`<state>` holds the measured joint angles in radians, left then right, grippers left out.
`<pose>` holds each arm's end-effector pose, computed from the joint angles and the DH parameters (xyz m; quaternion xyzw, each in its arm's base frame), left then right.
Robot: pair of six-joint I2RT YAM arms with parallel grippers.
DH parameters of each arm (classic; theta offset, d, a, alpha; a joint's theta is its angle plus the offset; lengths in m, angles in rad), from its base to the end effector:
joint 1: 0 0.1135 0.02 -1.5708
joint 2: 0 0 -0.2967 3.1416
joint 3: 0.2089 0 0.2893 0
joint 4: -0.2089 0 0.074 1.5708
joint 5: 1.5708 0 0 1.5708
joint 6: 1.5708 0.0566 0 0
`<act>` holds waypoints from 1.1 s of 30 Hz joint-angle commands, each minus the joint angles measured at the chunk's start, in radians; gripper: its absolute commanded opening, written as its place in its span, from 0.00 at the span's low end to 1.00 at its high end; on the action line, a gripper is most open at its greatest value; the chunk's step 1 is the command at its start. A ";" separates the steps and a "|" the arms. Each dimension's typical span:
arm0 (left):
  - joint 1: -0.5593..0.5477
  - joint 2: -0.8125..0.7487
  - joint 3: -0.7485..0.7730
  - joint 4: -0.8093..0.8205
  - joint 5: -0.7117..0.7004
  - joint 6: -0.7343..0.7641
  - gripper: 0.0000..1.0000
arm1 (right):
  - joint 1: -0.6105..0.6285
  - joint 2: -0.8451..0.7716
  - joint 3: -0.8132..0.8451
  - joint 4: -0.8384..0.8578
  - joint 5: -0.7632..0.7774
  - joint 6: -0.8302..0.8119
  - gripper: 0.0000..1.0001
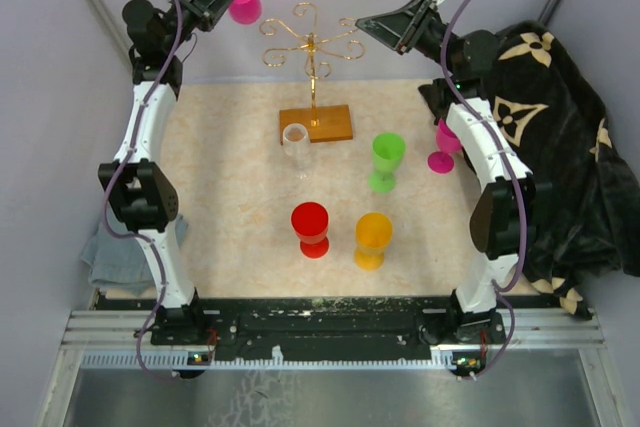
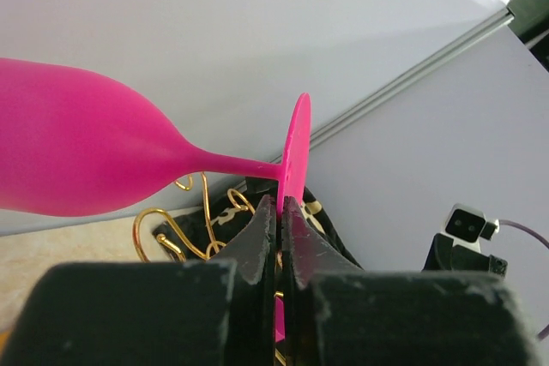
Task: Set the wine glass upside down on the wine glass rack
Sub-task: Turn the wine glass upside down at the wine rack.
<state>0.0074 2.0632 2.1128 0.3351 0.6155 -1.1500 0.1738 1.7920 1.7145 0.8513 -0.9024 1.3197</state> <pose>0.5516 -0.0286 0.4940 -0.0810 0.5833 -0.5697 0.5732 0.4355 0.1216 0.5171 -0.1484 0.5113 0.6876 0.4938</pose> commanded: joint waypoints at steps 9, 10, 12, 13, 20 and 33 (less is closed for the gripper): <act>-0.011 0.073 0.041 0.031 -0.027 -0.072 0.00 | -0.002 -0.059 -0.016 0.006 0.011 -0.037 0.43; -0.014 0.078 0.045 0.031 -0.029 -0.068 0.00 | -0.002 -0.061 -0.019 0.006 0.010 -0.037 0.43; -0.022 0.088 0.060 0.023 -0.034 -0.063 0.00 | -0.003 -0.064 -0.023 0.006 0.010 -0.039 0.43; -0.027 0.096 0.074 0.017 -0.034 -0.062 0.00 | -0.002 -0.067 -0.024 0.005 0.010 -0.041 0.43; -0.058 0.134 0.113 0.012 -0.032 -0.061 0.00 | -0.002 -0.078 -0.043 0.001 0.009 -0.048 0.43; -0.101 0.174 0.145 -0.019 -0.026 -0.038 0.00 | -0.002 -0.088 -0.060 -0.001 0.008 -0.051 0.43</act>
<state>-0.0803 2.2208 2.2269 0.3145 0.5873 -1.2076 0.1738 1.7672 1.6489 0.8196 -0.8989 1.2842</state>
